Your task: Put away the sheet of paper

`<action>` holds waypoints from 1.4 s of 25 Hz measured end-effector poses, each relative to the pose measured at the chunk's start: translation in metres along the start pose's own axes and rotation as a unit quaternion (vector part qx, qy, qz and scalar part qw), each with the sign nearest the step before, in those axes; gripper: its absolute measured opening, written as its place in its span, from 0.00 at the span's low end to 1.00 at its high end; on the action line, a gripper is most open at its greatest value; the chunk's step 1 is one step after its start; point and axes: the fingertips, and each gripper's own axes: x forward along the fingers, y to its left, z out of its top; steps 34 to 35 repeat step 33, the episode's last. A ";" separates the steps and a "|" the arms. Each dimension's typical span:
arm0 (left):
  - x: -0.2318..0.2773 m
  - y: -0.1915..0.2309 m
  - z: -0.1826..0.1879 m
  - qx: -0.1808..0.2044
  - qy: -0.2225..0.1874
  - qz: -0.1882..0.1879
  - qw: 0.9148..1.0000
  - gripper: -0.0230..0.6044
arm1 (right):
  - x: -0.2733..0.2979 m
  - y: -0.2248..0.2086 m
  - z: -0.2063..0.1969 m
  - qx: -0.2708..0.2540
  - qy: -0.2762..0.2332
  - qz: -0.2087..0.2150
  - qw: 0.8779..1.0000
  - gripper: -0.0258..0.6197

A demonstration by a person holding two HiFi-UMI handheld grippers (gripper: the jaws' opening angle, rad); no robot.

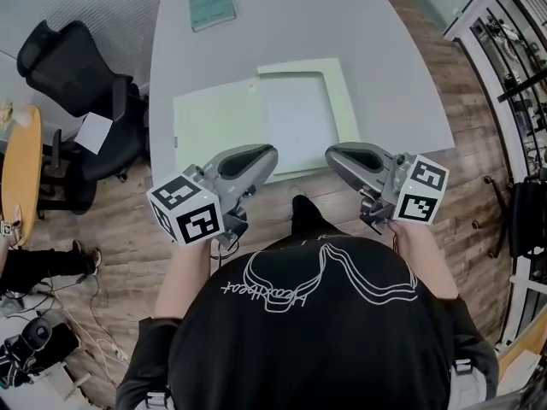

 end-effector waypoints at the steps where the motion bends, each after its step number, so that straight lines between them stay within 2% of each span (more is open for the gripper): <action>1: -0.001 -0.007 0.000 0.007 -0.002 -0.002 1.000 0.09 | 0.000 0.004 0.000 -0.004 0.000 0.002 1.000 0.05; 7: -0.010 -0.031 -0.009 0.045 -0.005 -0.012 0.999 0.06 | 0.002 0.024 -0.007 -0.023 0.005 0.010 1.000 0.05; 12: -0.013 -0.032 -0.009 0.051 -0.009 -0.008 0.999 0.05 | 0.010 0.032 -0.014 -0.040 0.027 0.021 0.999 0.05; 27: -0.015 -0.035 -0.009 0.014 -0.022 -0.021 0.999 0.05 | 0.011 0.035 -0.013 -0.041 0.032 0.014 0.999 0.05; 35: -0.013 -0.034 -0.009 0.009 -0.021 -0.023 0.999 0.05 | 0.013 0.033 -0.016 -0.038 0.037 0.015 0.998 0.05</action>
